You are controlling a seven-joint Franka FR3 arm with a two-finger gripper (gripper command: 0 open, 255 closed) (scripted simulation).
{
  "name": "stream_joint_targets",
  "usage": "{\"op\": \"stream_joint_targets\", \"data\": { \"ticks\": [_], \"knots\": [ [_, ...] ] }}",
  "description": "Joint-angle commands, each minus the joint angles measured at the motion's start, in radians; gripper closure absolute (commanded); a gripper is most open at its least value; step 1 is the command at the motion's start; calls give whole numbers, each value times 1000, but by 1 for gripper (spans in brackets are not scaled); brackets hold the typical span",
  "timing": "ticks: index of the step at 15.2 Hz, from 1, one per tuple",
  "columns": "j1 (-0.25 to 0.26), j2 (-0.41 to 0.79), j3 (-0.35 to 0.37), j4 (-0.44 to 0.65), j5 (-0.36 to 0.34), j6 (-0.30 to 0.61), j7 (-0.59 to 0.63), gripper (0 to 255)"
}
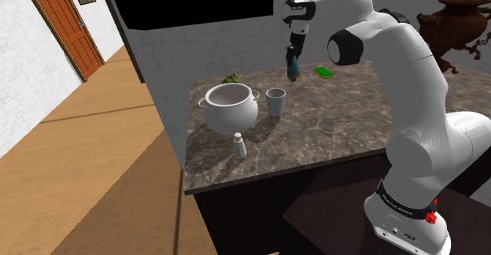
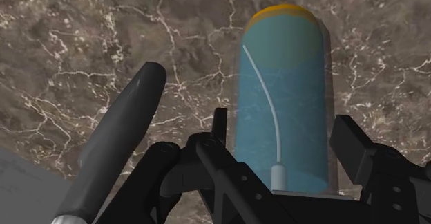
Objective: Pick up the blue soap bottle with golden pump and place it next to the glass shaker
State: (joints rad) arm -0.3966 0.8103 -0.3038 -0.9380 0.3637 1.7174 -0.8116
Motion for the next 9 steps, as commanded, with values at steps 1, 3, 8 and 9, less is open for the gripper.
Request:
{"op": "stream_joint_targets", "data": {
  "ticks": [1, 3, 8, 9],
  "knots": [
    [-5, 2, 0, 31, -1, -27, 6, 255],
    [-12, 9, 1, 70, -2, -58, 13, 255],
    [15, -59, -7, -8, -11, -50, 17, 255],
    [48, -125, -15, -121, -19, -4, 15, 255]
  ]
}}
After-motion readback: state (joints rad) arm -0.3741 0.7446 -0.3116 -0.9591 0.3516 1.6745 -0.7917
